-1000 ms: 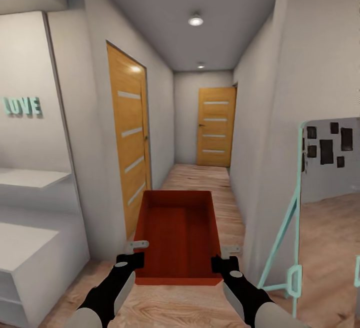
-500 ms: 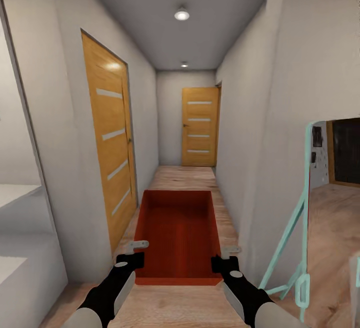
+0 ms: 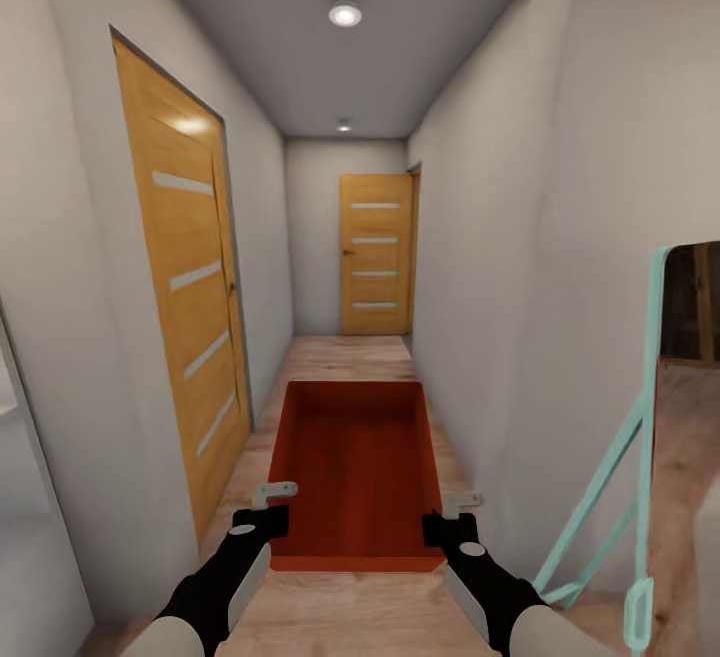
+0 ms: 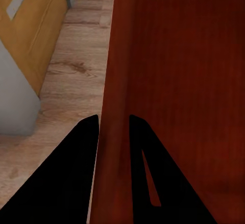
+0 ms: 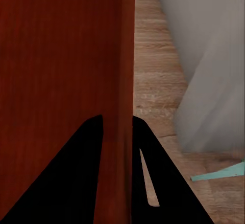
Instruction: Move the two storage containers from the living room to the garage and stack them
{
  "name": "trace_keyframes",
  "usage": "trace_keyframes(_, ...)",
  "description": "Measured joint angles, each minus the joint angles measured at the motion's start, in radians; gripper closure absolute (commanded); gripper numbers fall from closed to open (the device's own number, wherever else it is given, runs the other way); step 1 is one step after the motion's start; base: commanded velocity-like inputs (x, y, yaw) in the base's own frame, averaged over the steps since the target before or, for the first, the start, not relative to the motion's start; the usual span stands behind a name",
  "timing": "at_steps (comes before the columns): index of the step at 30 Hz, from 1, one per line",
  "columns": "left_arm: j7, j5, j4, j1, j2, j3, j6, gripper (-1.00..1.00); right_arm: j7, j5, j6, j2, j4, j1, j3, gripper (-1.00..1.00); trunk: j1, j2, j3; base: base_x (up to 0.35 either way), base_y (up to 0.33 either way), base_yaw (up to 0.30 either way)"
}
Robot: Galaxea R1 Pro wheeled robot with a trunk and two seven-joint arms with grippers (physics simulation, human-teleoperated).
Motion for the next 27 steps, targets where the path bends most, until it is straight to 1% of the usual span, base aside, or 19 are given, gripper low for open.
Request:
trace_keyframes(16, -0.001, -0.001, -0.002, 0.000, 0.000, 0.002, -0.001, 1.00, -0.002, 0.000, 0.000, 0.000, -0.004, 0.000, 0.001, 1.00, 0.000, 0.000, 0.000, 0.291, 0.218, -0.002)
trace_keyframes(19, 0.001, 0.001, -0.007, 0.000, 0.001, -0.002, -0.001, 1.00, -0.002, 0.001, 0.001, 0.000, -0.009, 0.000, -0.001, 1.00, 0.000, 0.000, 0.000, 0.140, 0.098, 0.000)
trace_keyframes(23, 0.003, 0.006, -0.011, 0.000, 0.003, -0.007, -0.001, 1.00, 0.001, 0.008, 0.001, 0.000, -0.010, 0.000, -0.006, 1.00, 0.000, 0.000, 0.000, 0.021, 0.013, 0.000)
trace_keyframes(27, 0.002, 0.004, -0.009, 0.000, 0.002, -0.005, -0.001, 1.00, 0.000, 0.005, 0.001, 0.000, -0.009, 0.000, -0.004, 1.00, 0.000, 0.000, 0.000, 0.190, 0.002, 0.000)
